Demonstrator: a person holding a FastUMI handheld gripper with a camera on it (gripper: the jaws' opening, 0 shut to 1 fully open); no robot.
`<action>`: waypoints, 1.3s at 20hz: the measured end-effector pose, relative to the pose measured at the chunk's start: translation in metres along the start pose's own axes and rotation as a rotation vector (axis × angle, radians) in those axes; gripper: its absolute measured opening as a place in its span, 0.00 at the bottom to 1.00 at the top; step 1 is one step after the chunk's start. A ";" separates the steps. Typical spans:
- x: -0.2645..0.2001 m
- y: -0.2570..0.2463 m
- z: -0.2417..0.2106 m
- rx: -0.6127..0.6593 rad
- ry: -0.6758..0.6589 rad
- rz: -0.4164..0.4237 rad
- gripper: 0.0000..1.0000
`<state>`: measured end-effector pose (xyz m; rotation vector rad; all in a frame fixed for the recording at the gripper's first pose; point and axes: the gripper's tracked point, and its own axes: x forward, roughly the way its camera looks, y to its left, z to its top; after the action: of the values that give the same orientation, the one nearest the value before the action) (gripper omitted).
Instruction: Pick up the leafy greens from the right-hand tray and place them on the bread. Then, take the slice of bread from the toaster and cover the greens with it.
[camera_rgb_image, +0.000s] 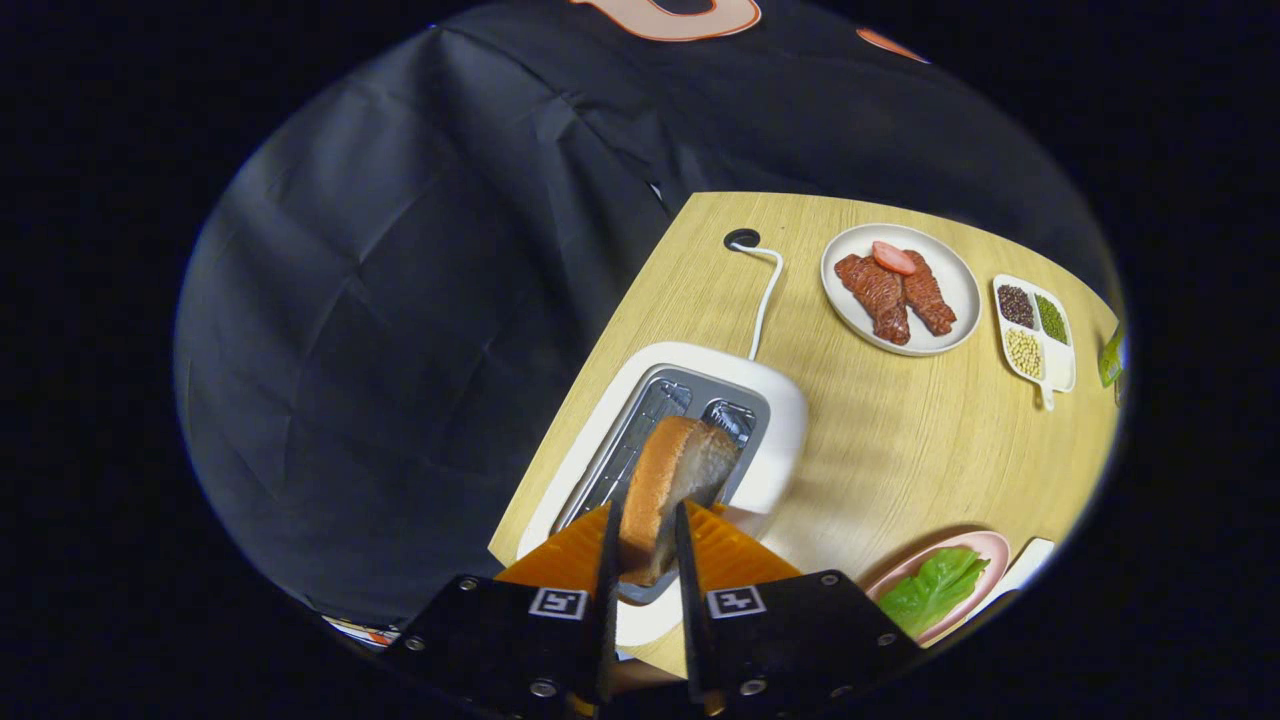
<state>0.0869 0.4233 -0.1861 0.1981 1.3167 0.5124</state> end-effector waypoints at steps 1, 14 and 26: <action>-0.003 -0.003 0.002 0.000 -0.019 0.000 0.22; -0.103 -0.004 0.001 -0.008 -0.252 0.110 0.09; -0.150 -0.079 -0.048 0.087 -0.336 0.102 0.09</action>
<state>0.0360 0.2777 -0.1006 0.4075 1.0045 0.4840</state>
